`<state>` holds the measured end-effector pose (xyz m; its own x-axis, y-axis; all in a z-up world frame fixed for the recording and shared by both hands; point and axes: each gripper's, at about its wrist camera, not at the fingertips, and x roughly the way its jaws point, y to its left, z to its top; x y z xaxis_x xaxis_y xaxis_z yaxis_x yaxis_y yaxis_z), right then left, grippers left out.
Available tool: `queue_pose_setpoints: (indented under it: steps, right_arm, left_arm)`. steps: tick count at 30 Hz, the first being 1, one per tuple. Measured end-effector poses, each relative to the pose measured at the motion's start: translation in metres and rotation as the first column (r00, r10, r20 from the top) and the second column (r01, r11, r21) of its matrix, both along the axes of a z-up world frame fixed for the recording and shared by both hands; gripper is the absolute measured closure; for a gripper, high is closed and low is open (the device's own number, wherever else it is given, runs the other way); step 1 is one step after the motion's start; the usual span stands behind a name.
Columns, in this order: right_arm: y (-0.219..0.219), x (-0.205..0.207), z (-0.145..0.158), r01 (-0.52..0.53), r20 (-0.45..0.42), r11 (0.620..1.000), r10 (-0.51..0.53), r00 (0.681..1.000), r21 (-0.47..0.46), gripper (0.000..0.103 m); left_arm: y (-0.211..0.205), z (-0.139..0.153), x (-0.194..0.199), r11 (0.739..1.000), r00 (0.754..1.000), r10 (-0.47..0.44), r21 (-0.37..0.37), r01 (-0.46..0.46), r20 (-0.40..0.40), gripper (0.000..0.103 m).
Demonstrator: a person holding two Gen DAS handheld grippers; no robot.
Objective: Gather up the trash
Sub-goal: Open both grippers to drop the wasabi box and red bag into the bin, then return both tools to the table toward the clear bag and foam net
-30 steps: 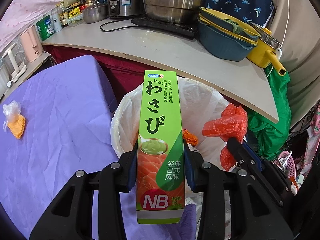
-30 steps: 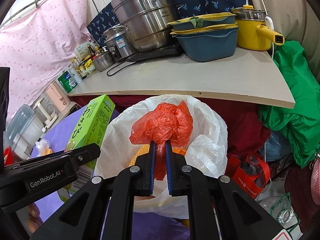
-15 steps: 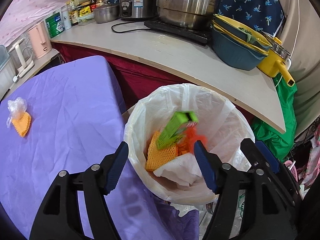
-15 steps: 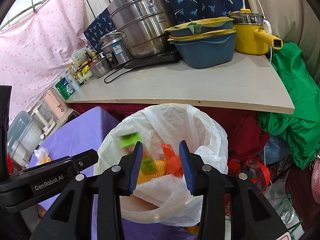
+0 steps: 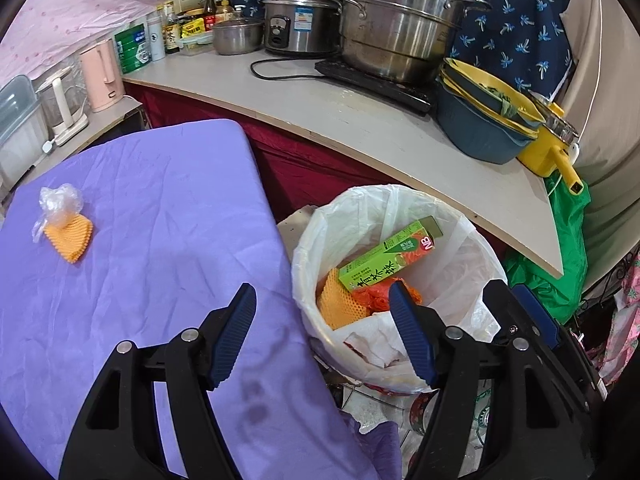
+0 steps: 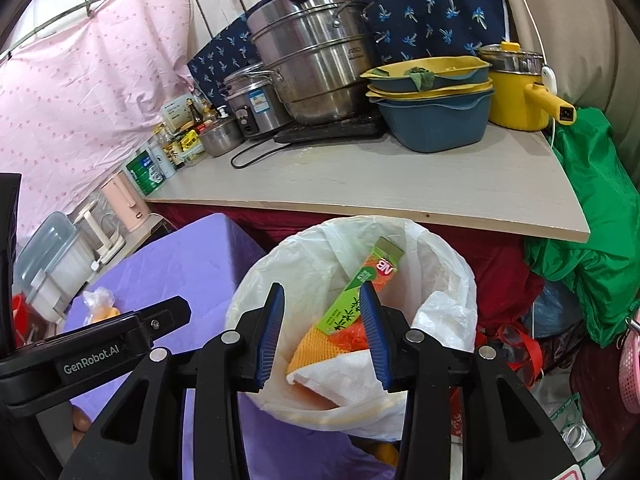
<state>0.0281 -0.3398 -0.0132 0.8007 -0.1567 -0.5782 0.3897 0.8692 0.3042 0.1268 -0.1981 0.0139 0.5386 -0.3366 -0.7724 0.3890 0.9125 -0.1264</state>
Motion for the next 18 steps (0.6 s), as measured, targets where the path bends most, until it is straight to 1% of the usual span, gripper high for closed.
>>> queue_pose_setpoints:
  steps: [6,13,16,18]
  right_arm:
    - [0.028,0.001,0.012,-0.036,0.008,0.999,0.037,0.999,-0.026,0.065]
    - [0.068,0.007,0.023,-0.089,0.015,0.995,0.09,0.996,-0.047,0.064]
    - [0.086,0.01,0.026,-0.116,0.016,0.992,0.117,0.993,-0.057,0.059]
    - [0.098,0.013,0.027,-0.138,0.013,0.988,0.139,0.99,-0.062,0.059]
  left_arm:
    - [0.032,0.011,-0.002,0.999,0.999,0.038,-0.026,-0.038,0.013,0.038]
    - [0.081,0.019,-0.003,0.994,0.994,0.106,-0.041,-0.105,0.03,0.038]
    - [0.104,0.019,-0.002,0.989,0.99,0.141,-0.047,-0.14,0.027,0.038]
    - [0.118,0.019,-0.001,0.986,0.987,0.161,-0.048,-0.159,0.028,0.038]
